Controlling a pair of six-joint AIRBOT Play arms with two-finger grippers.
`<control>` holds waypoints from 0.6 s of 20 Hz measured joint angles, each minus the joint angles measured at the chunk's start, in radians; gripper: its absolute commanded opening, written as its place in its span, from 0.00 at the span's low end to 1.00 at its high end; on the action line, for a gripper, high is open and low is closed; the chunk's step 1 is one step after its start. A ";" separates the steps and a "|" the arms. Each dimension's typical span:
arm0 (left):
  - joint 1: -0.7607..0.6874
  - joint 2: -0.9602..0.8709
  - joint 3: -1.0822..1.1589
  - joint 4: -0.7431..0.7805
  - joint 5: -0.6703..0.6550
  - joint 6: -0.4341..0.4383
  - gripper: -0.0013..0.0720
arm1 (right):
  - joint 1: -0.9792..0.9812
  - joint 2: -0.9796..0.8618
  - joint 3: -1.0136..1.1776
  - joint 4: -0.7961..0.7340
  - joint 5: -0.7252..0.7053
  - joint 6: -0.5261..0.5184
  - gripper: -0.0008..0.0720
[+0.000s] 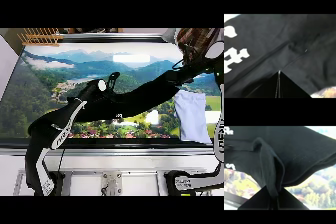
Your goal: Fold the clothes and pants, and hang the long-sleeved shirts on hangers.
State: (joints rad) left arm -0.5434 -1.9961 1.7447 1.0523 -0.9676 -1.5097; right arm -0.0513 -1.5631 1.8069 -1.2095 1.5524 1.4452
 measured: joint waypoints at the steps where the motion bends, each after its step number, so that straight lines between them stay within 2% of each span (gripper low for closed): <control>1: -0.007 -0.017 0.018 -0.002 -0.005 0.000 0.03 | 0.024 0.001 0.026 -0.008 0.008 0.014 0.03; 12: -0.012 -0.058 0.064 0.001 -0.046 -0.001 0.03 | 0.185 0.002 0.154 -0.026 0.023 0.101 0.03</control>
State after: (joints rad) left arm -0.5556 -2.0544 1.8084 1.0534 -1.0134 -1.5105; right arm 0.1333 -1.5612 1.9606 -1.2350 1.5757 1.5459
